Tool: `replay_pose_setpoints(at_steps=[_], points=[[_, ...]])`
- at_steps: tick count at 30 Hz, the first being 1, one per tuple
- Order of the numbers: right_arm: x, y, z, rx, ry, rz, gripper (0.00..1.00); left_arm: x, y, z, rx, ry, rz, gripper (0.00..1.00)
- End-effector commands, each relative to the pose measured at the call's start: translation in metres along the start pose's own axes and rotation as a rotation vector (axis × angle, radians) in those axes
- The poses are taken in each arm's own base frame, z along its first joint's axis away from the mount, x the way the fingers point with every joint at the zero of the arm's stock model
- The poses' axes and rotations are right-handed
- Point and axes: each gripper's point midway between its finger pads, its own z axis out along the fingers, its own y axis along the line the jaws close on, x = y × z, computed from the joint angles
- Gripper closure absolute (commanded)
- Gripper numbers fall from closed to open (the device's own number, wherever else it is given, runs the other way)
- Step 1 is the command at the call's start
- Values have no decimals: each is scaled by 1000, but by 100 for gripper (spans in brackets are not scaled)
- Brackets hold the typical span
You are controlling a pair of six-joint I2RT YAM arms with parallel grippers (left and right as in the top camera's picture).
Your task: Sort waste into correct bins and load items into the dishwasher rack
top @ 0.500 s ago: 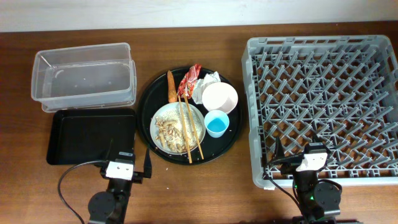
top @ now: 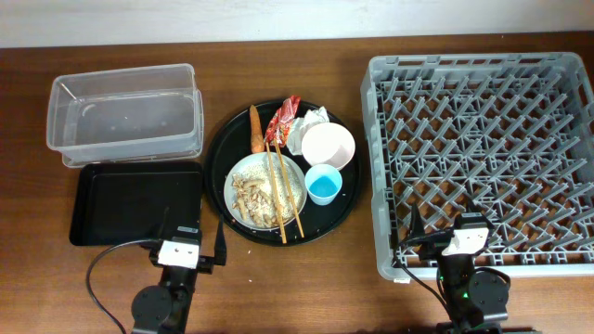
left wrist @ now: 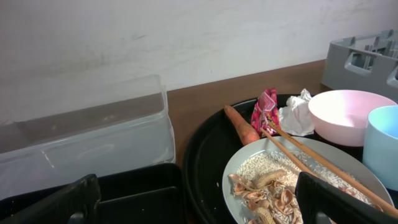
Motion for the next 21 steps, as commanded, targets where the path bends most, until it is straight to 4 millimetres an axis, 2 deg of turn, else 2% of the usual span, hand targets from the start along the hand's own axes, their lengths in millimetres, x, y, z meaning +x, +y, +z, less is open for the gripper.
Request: replay_pose_setpoints(at_steps=[1, 2, 3, 6, 7, 8, 9, 10, 11, 13, 15, 18, 19, 21], points=[[3, -2, 0, 9, 6, 4, 2, 1, 1, 0, -7, -3, 13, 0], [3, -2, 0, 9, 6, 4, 2, 1, 1, 0, -7, -3, 13, 0], [3, -2, 0, 9, 6, 4, 2, 0, 14, -1, -78, 2, 85, 0], [-3, -2, 0, 10, -17, 5, 2, -2, 16, -1, -92, -7, 86, 0], [2, 2, 0, -14, 2, 5, 2, -6, -2, 0, 10, -32, 87, 0], [0, 16, -1, -97, -5, 5, 2, -9, -15, -1, 88, -53, 88, 0], [-7, 34, -4, -203, -33, 6, 2, -21, -27, -4, 160, -108, 91, 0], [-27, 44, -9, -267, -86, 55, 2, -39, -27, -6, 159, -180, 84, 0], [-57, 43, -17, -272, -138, 114, 2, -76, -21, -15, 139, -297, 63, 0], [-91, 42, -28, -278, -162, 165, 2, -102, -13, -23, 122, -315, -12, 0], [-110, 42, -35, -272, -67, 179, 2, -120, -10, -25, 140, -249, -91, 0], [-118, 44, -28, -262, 234, 211, 2, -147, -8, -9, 157, -113, -101, 0], [-120, 45, -25, -261, 362, 226, 2, -152, -7, -1, 163, -35, -104, 0], [-122, 47, -21, -254, 566, 249, 2, -148, -11, 17, 193, 176, -115, 0]])
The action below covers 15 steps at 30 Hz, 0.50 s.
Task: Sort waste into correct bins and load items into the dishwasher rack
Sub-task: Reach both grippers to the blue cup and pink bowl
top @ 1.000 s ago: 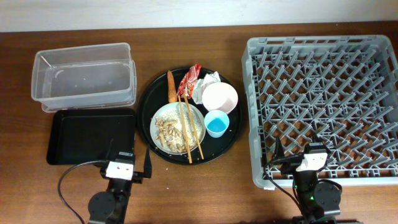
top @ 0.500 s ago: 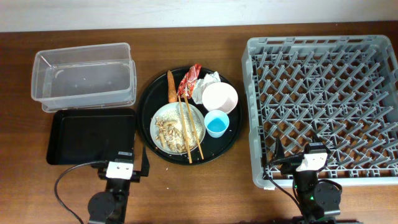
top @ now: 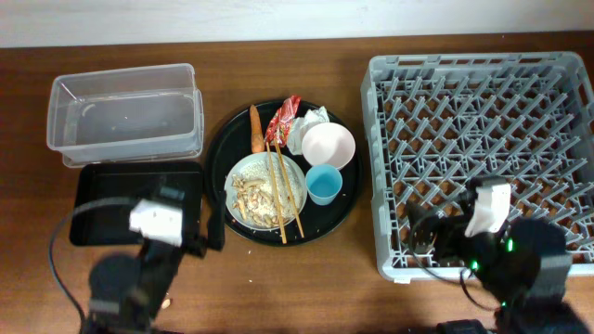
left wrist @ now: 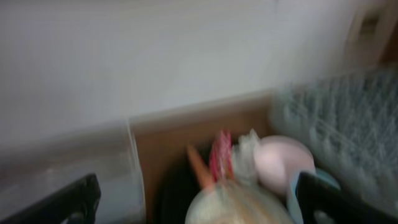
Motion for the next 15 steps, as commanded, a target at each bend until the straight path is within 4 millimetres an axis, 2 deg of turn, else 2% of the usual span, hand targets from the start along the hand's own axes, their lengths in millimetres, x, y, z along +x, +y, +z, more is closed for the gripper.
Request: replay_pose_setpoints(at_steps=[1, 3, 4, 5, 6, 8, 9, 10, 11, 12, 13, 15], points=[[-27, 16, 4, -51, 161, 54, 2, -11, -6, 28, 70, 243, -56, 0], [-30, 39, 12, -180, 265, 96, 2, 0, -17, 40, 142, 371, -88, 0], [-34, 46, 24, -236, 296, 112, 2, 20, -21, 52, 167, 461, -123, 1], [-33, 47, 32, -254, 320, 124, 2, 29, -25, 57, 193, 497, -137, 0], [-29, 49, 42, -260, 354, 137, 2, 35, -33, 60, 243, 523, -157, 0], [-7, 52, 69, -193, 471, 136, 2, 41, -43, 66, 307, 550, -191, 0], [8, 53, 83, -128, 528, 123, 2, 29, -41, 69, 289, 530, -244, 0], [26, 58, 107, -23, 575, 72, 2, -2, -34, 71, 263, 467, -285, 1], [32, 64, 122, 21, 576, 41, 2, -19, -27, 70, 232, 434, -281, 0], [41, 67, 143, 81, 576, 30, 8, -32, -13, 64, 141, 440, -276, 1], [47, 64, 154, 128, 584, 46, 15, -30, -4, 58, 83, 474, -271, 1], [65, 60, 175, 155, 634, 64, 26, -12, 7, 48, -4, 571, -268, 1]])
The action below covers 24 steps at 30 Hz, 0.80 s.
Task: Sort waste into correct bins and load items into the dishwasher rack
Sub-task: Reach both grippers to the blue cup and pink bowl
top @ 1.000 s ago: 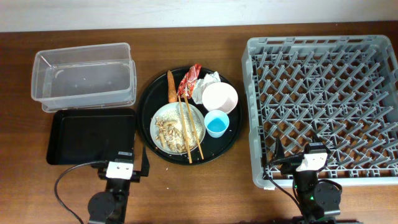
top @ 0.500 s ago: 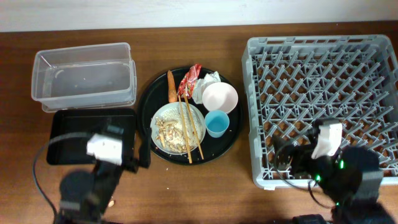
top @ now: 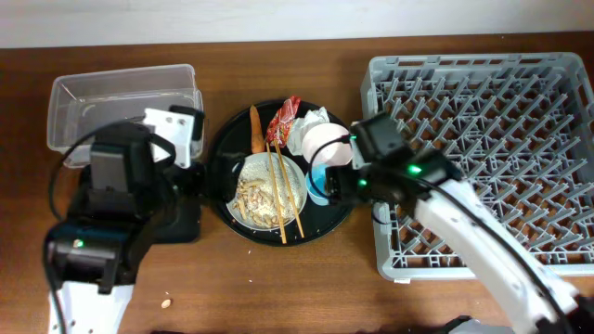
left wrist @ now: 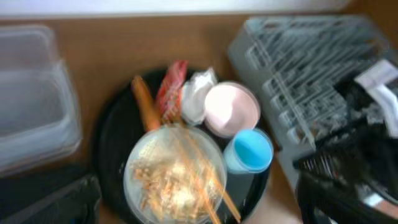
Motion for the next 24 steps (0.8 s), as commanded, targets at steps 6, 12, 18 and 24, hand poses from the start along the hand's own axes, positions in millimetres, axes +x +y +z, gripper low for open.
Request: replay_pose_setpoints(at_steps=[6, 12, 18, 24], points=[[-12, -9, 42, 66, 16, 79, 32, 24, 10, 29, -13, 172, -70, 23], [-34, -26, -7, 43, -112, 160, 39, 52, -9, 103, 29, 342, -17, 18], [-10, -76, -98, 90, -215, 245, 32, 70, -48, 159, 57, 372, 113, 32], [9, -83, -88, 130, -117, 259, 30, 127, -65, 216, 32, 508, 198, 41]])
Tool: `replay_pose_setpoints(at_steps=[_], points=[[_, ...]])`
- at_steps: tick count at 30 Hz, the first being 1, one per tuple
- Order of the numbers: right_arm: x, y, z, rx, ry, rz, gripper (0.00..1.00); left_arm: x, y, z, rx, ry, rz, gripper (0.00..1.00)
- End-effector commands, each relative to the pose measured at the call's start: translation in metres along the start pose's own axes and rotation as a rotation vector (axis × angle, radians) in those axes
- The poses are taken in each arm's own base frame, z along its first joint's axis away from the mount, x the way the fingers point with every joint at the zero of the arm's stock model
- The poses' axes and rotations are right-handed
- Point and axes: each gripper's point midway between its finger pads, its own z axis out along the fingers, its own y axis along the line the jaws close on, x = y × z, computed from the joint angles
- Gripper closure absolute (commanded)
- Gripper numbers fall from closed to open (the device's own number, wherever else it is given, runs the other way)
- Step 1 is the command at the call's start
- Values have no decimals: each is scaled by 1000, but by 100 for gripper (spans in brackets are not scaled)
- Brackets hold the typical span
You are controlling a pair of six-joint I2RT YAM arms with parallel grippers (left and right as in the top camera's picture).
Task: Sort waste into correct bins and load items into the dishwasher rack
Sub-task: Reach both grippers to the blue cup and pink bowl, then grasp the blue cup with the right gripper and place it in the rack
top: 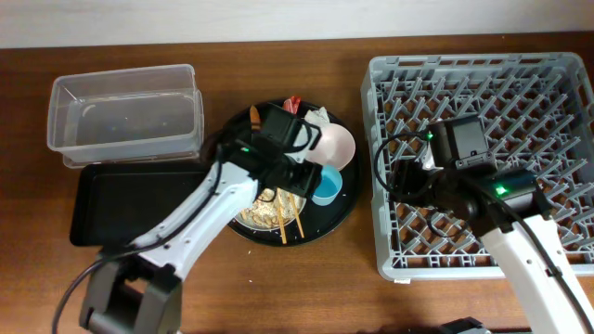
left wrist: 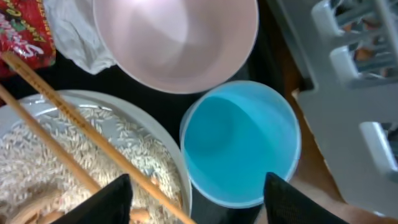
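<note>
A blue cup (left wrist: pixel 239 143) stands empty on the round black tray (top: pixel 339 218), between a pink bowl (left wrist: pixel 177 40) and a white plate (left wrist: pixel 93 149) of rice and scraps with wooden chopsticks (left wrist: pixel 68 118) lying across it. My left gripper (left wrist: pixel 198 182) hangs open low over the cup and the plate's rim, one finger (left wrist: pixel 109 199) over the rice and the other at the cup's far side. In the overhead view the left gripper (top: pixel 311 176) sits over the tray's middle. My right gripper (top: pixel 397 178) is at the left side of the grey dishwasher rack (top: pixel 483 83); its jaws are not clear.
A red wrapper (left wrist: pixel 25 31) and a crumpled tissue (left wrist: pixel 74 28) lie at the tray's back. A clear plastic bin (top: pixel 125 116) and a black rectangular bin (top: pixel 130 199) stand to the left. The carrot is mostly hidden under my left arm.
My left gripper was high beside the bins; now it is low over the blue cup, open. My right arm was reaching over the tray by the cup; now it is back over the rack's left side.
Both arms sat folded at the table's front edge, left by the black bin, right at the rack. Then both were lifted. Then the left was over the bins and the right reached to the tray. Now the left is over the cup and the right over the rack.
</note>
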Motion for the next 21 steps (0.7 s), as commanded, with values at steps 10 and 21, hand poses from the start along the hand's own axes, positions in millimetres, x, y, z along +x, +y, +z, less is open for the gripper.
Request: replay_pose_setpoints(at_steps=[10, 21], points=[[6, -6, -1, 25, 29, -5, 29, -25, -7, -41, 75, -4, -40, 99], [-10, 155, -82, -967, -169, -582, 20, -48, -23, -215, 1041, -337, -47, 100]])
